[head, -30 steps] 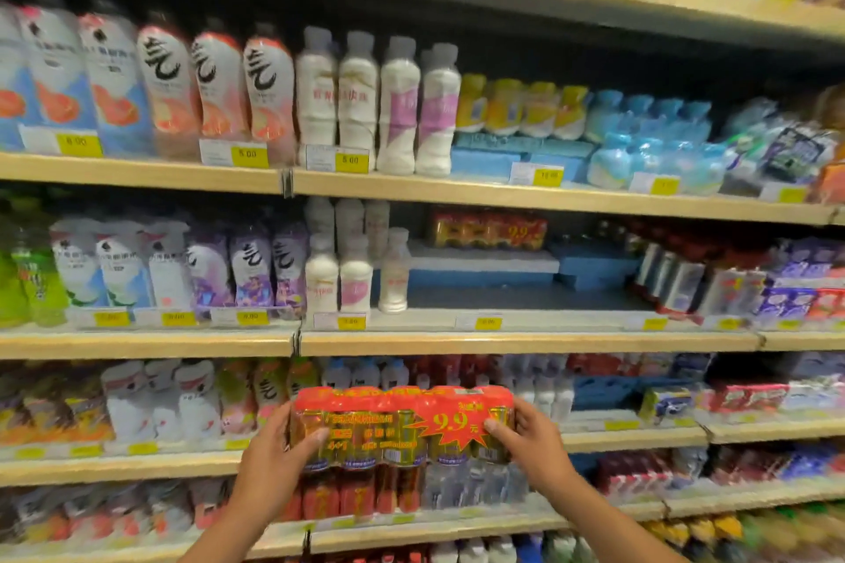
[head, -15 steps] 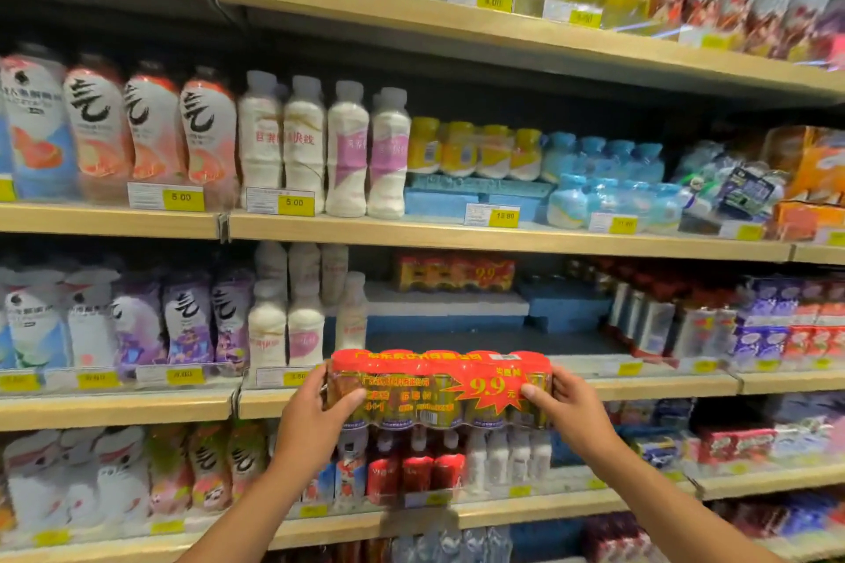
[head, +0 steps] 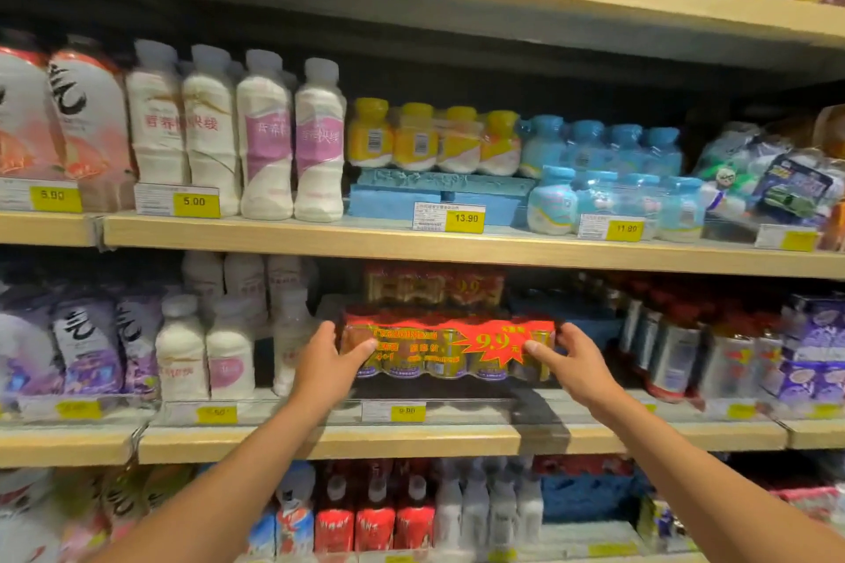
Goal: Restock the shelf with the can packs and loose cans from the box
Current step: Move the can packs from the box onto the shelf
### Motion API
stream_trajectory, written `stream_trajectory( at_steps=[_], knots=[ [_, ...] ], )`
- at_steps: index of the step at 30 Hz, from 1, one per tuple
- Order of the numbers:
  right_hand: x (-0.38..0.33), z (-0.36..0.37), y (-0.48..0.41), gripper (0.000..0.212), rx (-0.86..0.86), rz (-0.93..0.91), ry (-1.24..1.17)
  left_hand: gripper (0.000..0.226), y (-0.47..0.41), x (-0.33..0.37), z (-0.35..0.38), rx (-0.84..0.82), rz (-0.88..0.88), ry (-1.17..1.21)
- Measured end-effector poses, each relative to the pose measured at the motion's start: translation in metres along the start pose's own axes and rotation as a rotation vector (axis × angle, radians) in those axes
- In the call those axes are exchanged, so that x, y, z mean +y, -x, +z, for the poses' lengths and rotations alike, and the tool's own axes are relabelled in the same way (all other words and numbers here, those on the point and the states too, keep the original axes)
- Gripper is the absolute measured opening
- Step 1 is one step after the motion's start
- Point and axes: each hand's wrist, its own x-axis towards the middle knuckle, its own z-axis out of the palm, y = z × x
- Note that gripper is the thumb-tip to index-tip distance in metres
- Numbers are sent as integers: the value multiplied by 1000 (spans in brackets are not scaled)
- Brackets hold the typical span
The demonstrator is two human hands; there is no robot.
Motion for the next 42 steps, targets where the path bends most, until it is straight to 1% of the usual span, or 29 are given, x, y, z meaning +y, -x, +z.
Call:
stream_trajectory(
  at_steps=[2,5,9,14,20,26,28,31,33,34,36,38,39,40,42],
  knots=[
    [9,0,-12,30,2,27,105,40,-8,2,8,12,-29,-96],
    [21,3,-23,43,-3,60,214,39,-16,2,13,-1,-40,-246],
    [28,5,-29,46,-50,83,309,37,-21,-6,22,-40,-58,-352],
    [23,4,-23,46,-112,56,355,37,-20,-13,31,-83,-105,-409],
    [39,8,-32,34,-161,49,379,35,-24,-8,32,-136,-135,-433],
    [43,14,-44,37,-153,55,434,32,-36,-11,37,-156,-201,-450],
    [42,18,-49,38,-151,72,441,36,-41,-13,40,-145,-235,-469],
    [44,24,-60,49,-130,80,422,54,-49,-13,46,-124,-269,-537],
    [45,28,-68,52,-130,74,443,67,-56,-12,50,-125,-277,-600],
    [46,30,-72,52,-134,66,465,70,-59,-11,51,-137,-289,-628],
    [47,34,-79,56,-138,74,495,67,-67,-14,53,-168,-334,-669],
    [51,37,-87,61,-134,98,498,54,-73,-17,55,-213,-385,-702],
    [53,38,-91,63,-130,107,499,51,-75,-18,55,-225,-399,-703],
    [57,39,-95,63,-127,111,501,52,-76,-20,56,-233,-414,-707],
    [60,42,-101,63,-118,110,511,64,-78,-23,58,-230,-418,-646]
  ],
)
